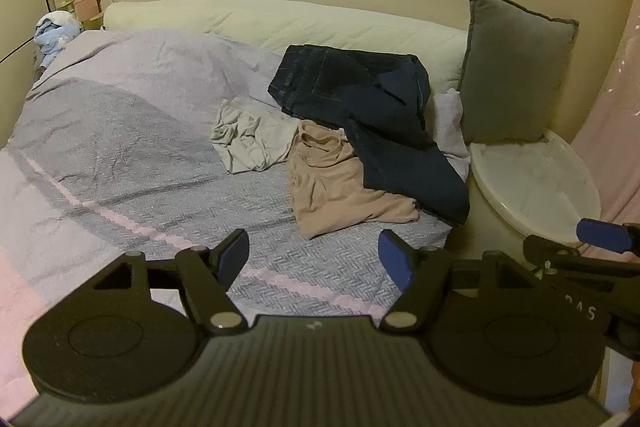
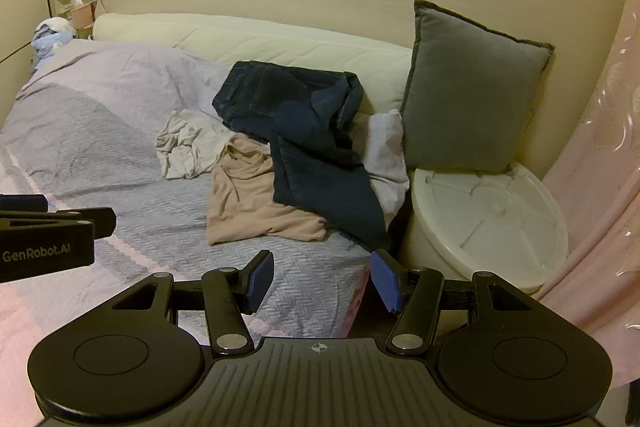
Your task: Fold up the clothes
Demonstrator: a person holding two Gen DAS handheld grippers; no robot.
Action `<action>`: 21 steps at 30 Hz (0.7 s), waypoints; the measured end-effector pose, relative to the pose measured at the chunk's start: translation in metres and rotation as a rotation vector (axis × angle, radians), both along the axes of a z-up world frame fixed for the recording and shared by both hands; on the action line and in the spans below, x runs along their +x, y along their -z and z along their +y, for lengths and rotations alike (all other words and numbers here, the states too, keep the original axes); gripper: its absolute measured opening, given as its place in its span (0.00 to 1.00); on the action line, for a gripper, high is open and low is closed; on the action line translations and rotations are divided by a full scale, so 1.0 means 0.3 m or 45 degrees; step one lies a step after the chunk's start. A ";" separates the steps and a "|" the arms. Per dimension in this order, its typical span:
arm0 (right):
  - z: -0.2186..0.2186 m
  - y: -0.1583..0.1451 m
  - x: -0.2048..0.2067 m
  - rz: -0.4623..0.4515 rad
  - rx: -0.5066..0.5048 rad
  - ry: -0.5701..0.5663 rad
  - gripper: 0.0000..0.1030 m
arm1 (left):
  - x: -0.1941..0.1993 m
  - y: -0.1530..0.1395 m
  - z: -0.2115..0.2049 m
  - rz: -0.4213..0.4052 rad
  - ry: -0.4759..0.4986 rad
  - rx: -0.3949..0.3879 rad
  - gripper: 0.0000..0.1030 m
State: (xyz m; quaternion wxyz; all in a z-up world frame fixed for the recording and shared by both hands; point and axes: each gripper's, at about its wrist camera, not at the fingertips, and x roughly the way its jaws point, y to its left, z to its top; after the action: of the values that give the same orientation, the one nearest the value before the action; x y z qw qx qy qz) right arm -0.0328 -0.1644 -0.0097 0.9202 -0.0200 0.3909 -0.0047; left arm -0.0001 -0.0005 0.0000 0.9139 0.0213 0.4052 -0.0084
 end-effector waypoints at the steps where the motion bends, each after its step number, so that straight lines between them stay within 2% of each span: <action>1: 0.002 -0.001 0.000 -0.001 0.001 0.000 0.56 | -0.001 0.000 -0.004 0.001 0.002 -0.003 0.66; 5: 0.011 -0.008 -0.003 -0.004 0.004 -0.003 0.56 | -0.003 -0.001 -0.012 0.009 0.007 0.000 0.66; 7: 0.000 -0.005 0.000 -0.005 0.006 -0.004 0.56 | -0.013 0.004 0.011 0.018 0.049 -0.032 0.66; 21: -0.006 -0.013 -0.014 -0.008 0.006 0.014 0.56 | -0.035 0.014 0.043 0.028 0.029 -0.023 0.66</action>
State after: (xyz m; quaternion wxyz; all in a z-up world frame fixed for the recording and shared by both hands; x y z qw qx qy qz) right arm -0.0369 -0.1663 -0.0057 0.9214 -0.0157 0.3883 -0.0091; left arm -0.0106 0.0123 -0.0043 0.9094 0.0175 0.4149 -0.0229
